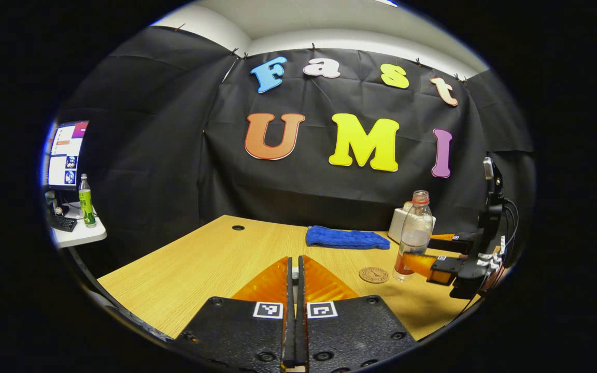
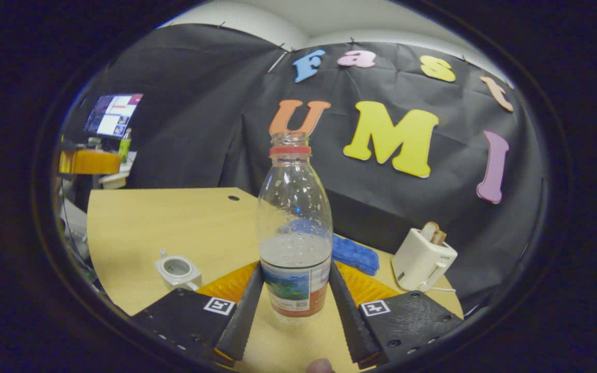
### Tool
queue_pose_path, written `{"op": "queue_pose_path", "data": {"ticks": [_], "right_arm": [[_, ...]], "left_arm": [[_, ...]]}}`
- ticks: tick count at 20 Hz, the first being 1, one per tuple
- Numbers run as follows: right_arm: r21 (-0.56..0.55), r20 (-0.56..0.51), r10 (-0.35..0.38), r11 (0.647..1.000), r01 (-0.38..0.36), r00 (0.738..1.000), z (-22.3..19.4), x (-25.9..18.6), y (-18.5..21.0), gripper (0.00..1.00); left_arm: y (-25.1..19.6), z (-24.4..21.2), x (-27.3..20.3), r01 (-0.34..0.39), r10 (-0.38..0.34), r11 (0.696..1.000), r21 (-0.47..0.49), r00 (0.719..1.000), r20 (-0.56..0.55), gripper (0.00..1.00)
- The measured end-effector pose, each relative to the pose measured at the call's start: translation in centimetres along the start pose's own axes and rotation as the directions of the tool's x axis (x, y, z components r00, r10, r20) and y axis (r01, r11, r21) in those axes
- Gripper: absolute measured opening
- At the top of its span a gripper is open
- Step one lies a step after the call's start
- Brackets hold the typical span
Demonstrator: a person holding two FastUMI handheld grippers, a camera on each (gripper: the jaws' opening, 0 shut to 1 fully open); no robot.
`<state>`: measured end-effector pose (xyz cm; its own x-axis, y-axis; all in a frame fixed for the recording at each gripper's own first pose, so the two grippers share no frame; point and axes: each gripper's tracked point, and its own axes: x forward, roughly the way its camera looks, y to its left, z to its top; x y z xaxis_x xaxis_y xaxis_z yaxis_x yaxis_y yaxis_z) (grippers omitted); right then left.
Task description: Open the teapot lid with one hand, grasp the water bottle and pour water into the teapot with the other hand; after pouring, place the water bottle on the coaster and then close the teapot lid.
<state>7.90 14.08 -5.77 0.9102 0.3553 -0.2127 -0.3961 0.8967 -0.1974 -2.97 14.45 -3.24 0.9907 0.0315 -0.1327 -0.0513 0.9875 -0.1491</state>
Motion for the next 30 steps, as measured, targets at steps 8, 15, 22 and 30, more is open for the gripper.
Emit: {"op": "queue_pose_path", "data": {"ticks": [8,15,22,30], "right_arm": [[0.117,0.075,-0.066,0.992,0.057,0.995,1.9,5.0,-3.8,0.74],[0.187,0.025,-0.061,0.981,0.055,0.998,-0.7,9.1,-4.3,0.75],[0.2,-0.027,-0.038,0.979,0.043,0.999,-3.2,11.6,-3.8,0.73],[0.224,-0.048,-0.046,0.973,0.056,0.998,-4.6,12.2,-4.1,0.75]], "left_arm": [[0.2,-0.1,0.1,-0.006,0.006,1.0,0.016,1.0,-0.002,0.03],[1.3,-0.7,0.3,-0.03,0.03,1.0,0.009,0.999,-0.02,0.03],[1.4,-1.1,0.4,-0.035,0.036,0.999,0.015,0.999,-0.036,0.03],[1.6,-1.3,0.6,-0.041,0.041,0.999,0.01,0.998,-0.043,0.03]]}}
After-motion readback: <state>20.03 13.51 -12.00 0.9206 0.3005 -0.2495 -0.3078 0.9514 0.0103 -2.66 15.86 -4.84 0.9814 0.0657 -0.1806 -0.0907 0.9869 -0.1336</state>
